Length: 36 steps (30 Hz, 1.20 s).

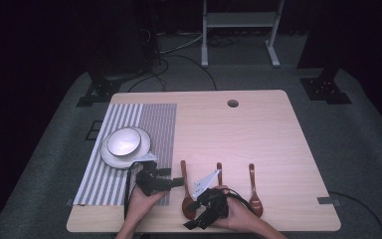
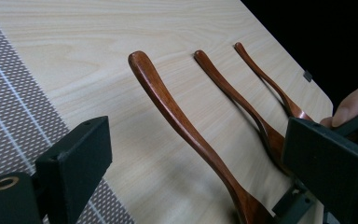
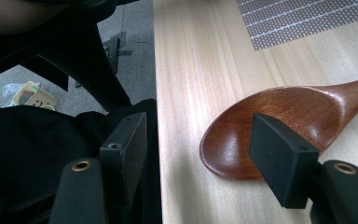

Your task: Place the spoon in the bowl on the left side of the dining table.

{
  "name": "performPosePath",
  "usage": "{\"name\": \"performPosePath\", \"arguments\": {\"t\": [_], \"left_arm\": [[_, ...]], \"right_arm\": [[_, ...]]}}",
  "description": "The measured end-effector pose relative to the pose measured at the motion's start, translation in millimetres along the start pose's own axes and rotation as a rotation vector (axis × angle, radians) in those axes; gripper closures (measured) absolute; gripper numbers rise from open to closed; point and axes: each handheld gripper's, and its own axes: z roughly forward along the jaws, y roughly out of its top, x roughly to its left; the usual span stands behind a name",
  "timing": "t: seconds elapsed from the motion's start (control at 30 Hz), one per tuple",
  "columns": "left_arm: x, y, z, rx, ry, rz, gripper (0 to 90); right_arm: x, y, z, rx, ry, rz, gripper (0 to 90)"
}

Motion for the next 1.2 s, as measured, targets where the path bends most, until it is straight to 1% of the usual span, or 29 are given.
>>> {"name": "performPosePath", "arguments": {"t": [0.03, 0.17, 0.2, 0.33, 0.4, 0.5, 0.6, 0.63, 0.67, 0.7, 0.73, 0.77, 0.97, 1.1, 1.2], "left_arm": [[0.4, 0.5, 1.5, 0.001, 0.004, 0.001, 7.3], [2.1, 2.5, 5.8, -0.008, 0.007, -0.021, 7.3], [2.1, 2.5, 5.8, -0.008, 0.007, -0.021, 7.3], [4.4, 6.5, 8.9, -0.035, 0.021, -0.052, 7.4], [4.4, 7.5, 9.6, -0.035, 0.026, -0.055, 7.4], [4.5, 10.5, 12.9, -0.034, 0.043, -0.056, 7.8], [4.9, 11.2, 14.4, -0.034, 0.05, -0.065, 7.9], [6.6, 11.2, 15.1, -0.04, 0.055, -0.092, 9.3], [6.6, 11.2, 15.1, -0.04, 0.055, -0.092, 13.0], [8.5, 11.5, 15.2, -0.044, 0.062, -0.104, 12.9], [8.5, 11.5, 15.2, -0.044, 0.062, -0.104, 12.9], [8.7, 12.2, 16.1, -0.044, 0.072, -0.108, 12.9], [5.9, 15.2, 21.3, -0.039, 0.07, -0.105, 13.9], [3.9, 16.6, 24.6, -0.031, 0.081, -0.102, 14.1], [2.8, 17.3, 26.2, -0.036, 0.076, -0.101, 18.0]], "right_arm": [[0.1, 0.1, 0.0, 0.001, -0.002, -0.003, 35.8], [0.9, 0.1, 0.1, 0.003, -0.007, -0.011, 35.8], [0.9, 0.1, 0.1, 0.003, -0.007, -0.011, 35.8], [1.4, -0.3, 0.3, 0.0, -0.011, -0.017, 35.8], [1.5, -0.4, 0.3, 0.001, -0.011, -0.018, 35.8], [1.9, -0.3, 0.4, 0.002, -0.014, -0.021, 35.8], [2.0, -0.6, 0.4, 0.0, -0.014, -0.02, 35.8], [1.9, -0.8, 0.4, -0.002, -0.013, -0.02, 35.8], [1.9, -0.8, 0.4, -0.002, -0.013, -0.02, 35.8], [1.6, -1.1, 0.4, -0.004, -0.012, -0.022, 35.8], [1.8, -1.0, 0.3, -0.004, -0.012, -0.021, 35.8], [1.8, -1.0, 0.3, -0.003, -0.012, -0.021, 35.8], [1.6, -0.8, 0.3, -0.001, -0.011, -0.025, 35.9], [1.9, -1.2, 0.4, -0.004, -0.012, -0.024, 35.8], [2.2, -1.1, 0.6, -0.003, -0.014, -0.031, 35.8]]}}
